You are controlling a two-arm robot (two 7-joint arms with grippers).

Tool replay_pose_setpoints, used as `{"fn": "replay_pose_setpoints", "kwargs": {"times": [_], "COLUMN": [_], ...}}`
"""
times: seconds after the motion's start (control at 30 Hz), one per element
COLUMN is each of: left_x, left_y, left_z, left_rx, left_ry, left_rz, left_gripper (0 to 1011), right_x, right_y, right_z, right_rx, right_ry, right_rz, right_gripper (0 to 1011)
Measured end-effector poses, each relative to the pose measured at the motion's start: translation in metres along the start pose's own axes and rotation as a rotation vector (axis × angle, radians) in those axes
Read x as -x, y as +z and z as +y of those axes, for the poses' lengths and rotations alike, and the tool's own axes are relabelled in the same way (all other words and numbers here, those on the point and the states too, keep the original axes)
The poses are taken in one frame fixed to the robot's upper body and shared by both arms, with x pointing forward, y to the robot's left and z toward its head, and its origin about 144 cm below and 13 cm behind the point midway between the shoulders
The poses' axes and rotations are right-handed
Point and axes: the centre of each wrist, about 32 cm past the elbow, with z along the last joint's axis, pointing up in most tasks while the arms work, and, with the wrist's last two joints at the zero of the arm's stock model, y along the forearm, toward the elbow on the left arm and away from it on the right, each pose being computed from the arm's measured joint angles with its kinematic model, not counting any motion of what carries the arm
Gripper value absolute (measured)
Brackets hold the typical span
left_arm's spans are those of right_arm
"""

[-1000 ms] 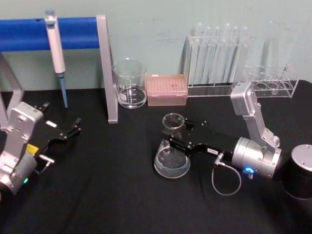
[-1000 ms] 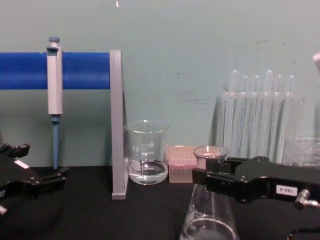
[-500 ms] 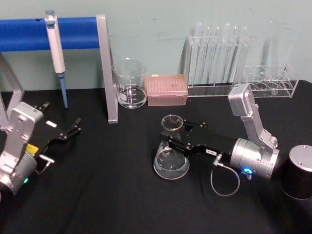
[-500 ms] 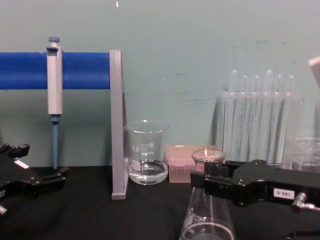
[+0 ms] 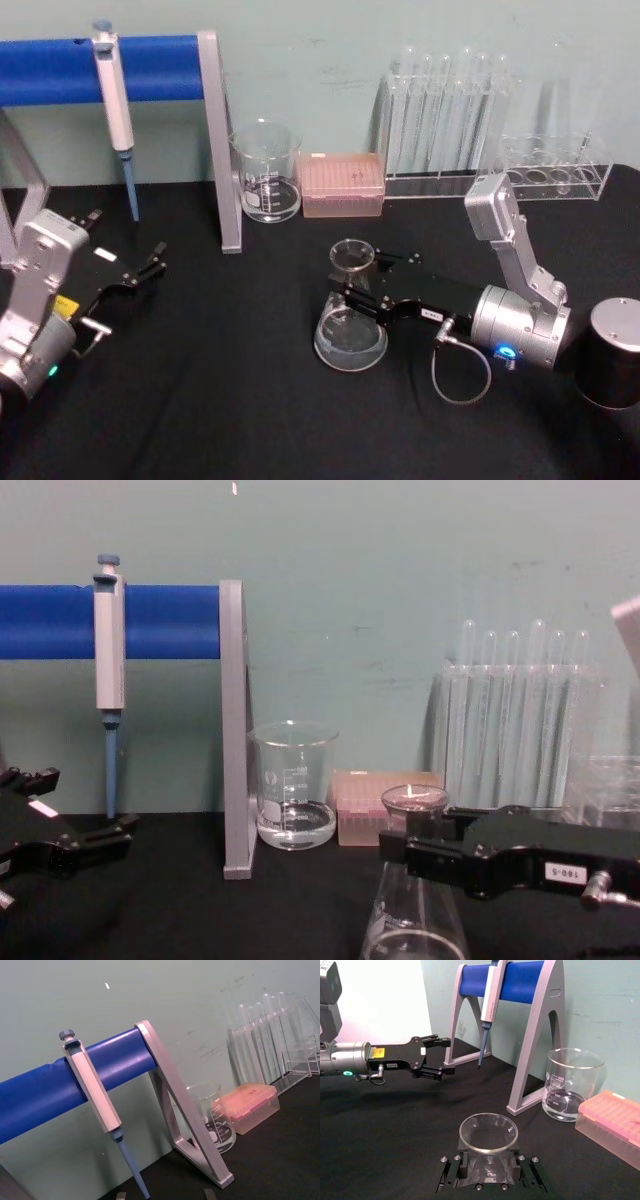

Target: Grasp the erlenmeyer flask with one hand, shake it three times, then place it back.

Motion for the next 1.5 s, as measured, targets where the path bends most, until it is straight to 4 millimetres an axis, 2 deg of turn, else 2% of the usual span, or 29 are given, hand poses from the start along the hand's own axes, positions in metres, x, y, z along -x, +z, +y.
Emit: {"fn": "replay_pose_setpoints", "kwargs": {"times": [0.9, 1.13, 1.27, 1.37, 1.5], "left_x": [0.0, 0.0, 0.0, 0.0, 0.0], "left_y": [0.0, 0.0, 0.0, 0.0, 0.0], "left_z": [0.0, 0.0, 0.0, 0.0, 0.0], "left_rx": [0.0, 0.0, 0.0, 0.0, 0.0], "left_ry": [0.0, 0.0, 0.0, 0.0, 0.0], "left_rz": [0.0, 0.0, 0.0, 0.0, 0.0], "left_gripper": [1001, 1001, 1001, 1001, 1001], "right_x": [-0.0002, -0.0001, -0.0001, -0.0001, 0.0], "right_y": [-0.0001, -0.0004, -0.0003, -0.0002, -0.0002], "right_z": [0.0, 0.0, 0.0, 0.0, 0.0], "right_rx": [0.004, 0.008, 0.007, 0.007, 0.007], "right_ry": [0.003, 0.002, 0.002, 0.002, 0.002], "right_rz": [-0.004, -0.004, -0.004, -0.004, -0.003], "right_gripper": [451, 628, 794, 847, 978]}}
